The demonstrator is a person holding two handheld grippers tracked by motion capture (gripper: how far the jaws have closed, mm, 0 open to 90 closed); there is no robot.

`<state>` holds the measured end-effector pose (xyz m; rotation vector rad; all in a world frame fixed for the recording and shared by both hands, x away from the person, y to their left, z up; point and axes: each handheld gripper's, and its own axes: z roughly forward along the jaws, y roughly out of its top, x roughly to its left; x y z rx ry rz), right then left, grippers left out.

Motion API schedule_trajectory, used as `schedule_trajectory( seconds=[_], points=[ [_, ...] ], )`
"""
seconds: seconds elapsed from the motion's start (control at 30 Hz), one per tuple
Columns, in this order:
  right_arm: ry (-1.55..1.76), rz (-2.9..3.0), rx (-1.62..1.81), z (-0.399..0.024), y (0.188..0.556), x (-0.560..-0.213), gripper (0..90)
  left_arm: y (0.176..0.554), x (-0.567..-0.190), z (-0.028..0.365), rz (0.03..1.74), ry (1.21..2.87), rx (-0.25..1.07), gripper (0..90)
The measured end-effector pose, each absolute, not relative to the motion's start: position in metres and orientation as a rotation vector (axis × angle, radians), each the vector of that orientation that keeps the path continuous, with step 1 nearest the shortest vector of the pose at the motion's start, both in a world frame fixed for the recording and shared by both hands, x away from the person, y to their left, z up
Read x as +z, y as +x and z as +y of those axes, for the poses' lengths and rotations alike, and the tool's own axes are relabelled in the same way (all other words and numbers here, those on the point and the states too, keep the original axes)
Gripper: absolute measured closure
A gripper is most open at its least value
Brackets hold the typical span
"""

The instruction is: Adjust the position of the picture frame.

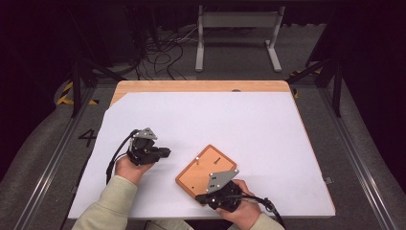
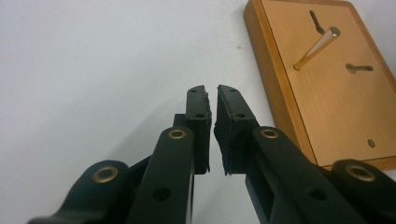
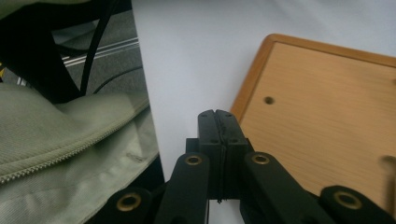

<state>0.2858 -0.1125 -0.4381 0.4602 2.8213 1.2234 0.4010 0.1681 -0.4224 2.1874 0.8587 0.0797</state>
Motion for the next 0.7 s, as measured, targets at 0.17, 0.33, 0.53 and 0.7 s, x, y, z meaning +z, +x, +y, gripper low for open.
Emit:
schedule_trajectory(
  seconds=[0.17,0.33,0.53,0.7],
  points=[
    [0.426,2.838,1.182,-0.101,0.281,-0.445,90.0,0.402,-0.423,0.167,0.845,2.196,0.087,82.8],
    [0.429,2.843,1.156,-0.099,0.279,-0.446,90.0,0.402,-0.423,0.168,0.846,2.194,0.081,82.5],
    [0.459,2.803,1.076,-0.107,0.283,-0.443,90.0,0.401,-0.422,0.168,0.857,2.183,0.075,82.4],
    [0.542,2.756,1.007,-0.126,0.295,-0.443,90.0,0.402,-0.423,0.168,0.849,2.187,0.071,81.8]
  ],
)
